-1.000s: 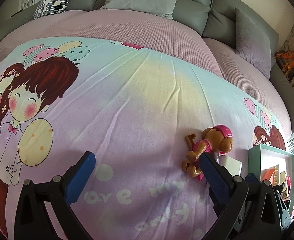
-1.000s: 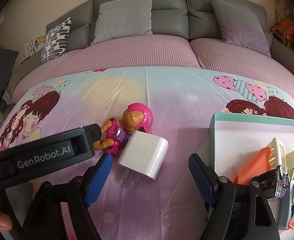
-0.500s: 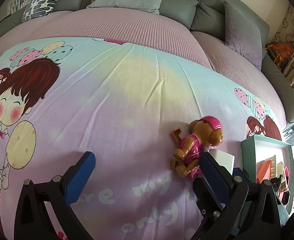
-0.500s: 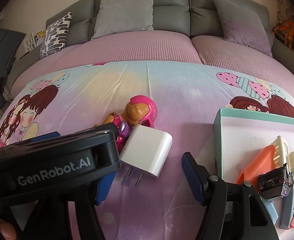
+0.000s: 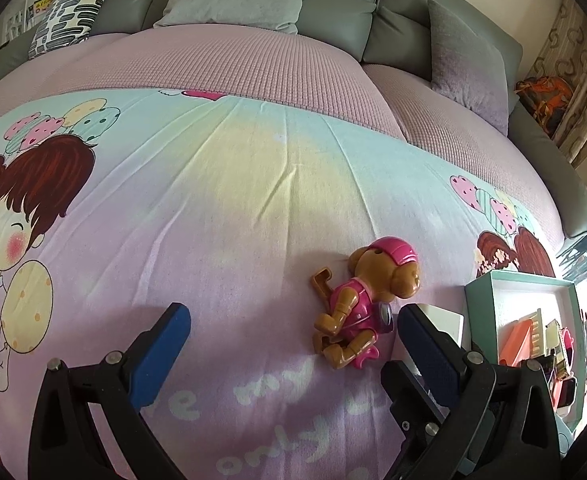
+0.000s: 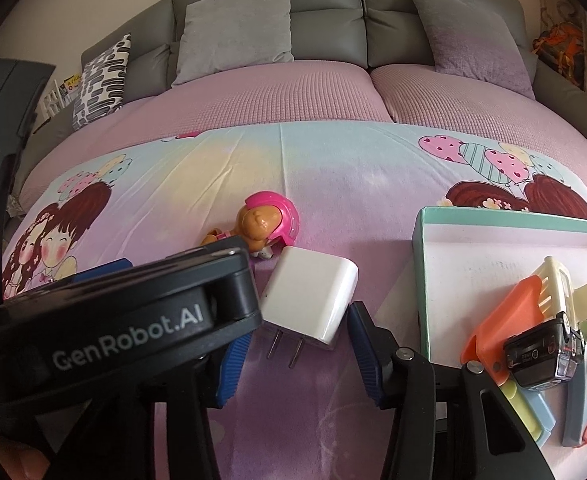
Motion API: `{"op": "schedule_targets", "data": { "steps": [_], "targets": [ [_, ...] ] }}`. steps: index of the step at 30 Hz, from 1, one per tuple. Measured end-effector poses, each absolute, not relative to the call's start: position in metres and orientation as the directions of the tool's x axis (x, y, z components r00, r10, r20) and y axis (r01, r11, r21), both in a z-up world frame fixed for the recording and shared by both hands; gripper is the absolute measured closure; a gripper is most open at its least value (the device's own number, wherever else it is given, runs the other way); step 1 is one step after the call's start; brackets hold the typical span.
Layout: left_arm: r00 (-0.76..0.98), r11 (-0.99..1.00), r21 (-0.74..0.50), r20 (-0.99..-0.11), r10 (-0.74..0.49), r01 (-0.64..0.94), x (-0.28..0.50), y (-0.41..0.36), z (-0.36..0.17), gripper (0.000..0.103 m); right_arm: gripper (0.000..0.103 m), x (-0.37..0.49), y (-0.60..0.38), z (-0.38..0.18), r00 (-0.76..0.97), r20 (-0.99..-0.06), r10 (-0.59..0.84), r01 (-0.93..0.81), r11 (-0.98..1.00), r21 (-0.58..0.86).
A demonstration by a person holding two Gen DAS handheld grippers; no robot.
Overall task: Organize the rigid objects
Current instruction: 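Grasp the toy dog figure with the left tool while the right tool grasps the white charger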
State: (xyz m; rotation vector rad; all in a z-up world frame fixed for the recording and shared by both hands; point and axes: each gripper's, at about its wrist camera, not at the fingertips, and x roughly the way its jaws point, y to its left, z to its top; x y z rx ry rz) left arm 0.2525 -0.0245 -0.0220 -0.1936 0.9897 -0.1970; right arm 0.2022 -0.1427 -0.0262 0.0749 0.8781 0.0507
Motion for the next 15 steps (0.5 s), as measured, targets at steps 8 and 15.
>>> {"op": "schedule_targets", "data": {
  "steps": [8,15],
  "targets": [
    [0.54,0.963,-0.242,-0.799,-0.265,0.115,0.253,-0.035,-0.021,0.001,0.051,0.201,-0.144,-0.026,0.634,-0.77,0.075,-0.015,0.996,0.084],
    [0.539,0.966,-0.222,-0.801,-0.26,0.136,0.252,-0.039,-0.022,0.04,0.051,0.2,-0.144,-0.026,0.634,-0.77,0.074,-0.016,0.996,0.083]
  ]
}}
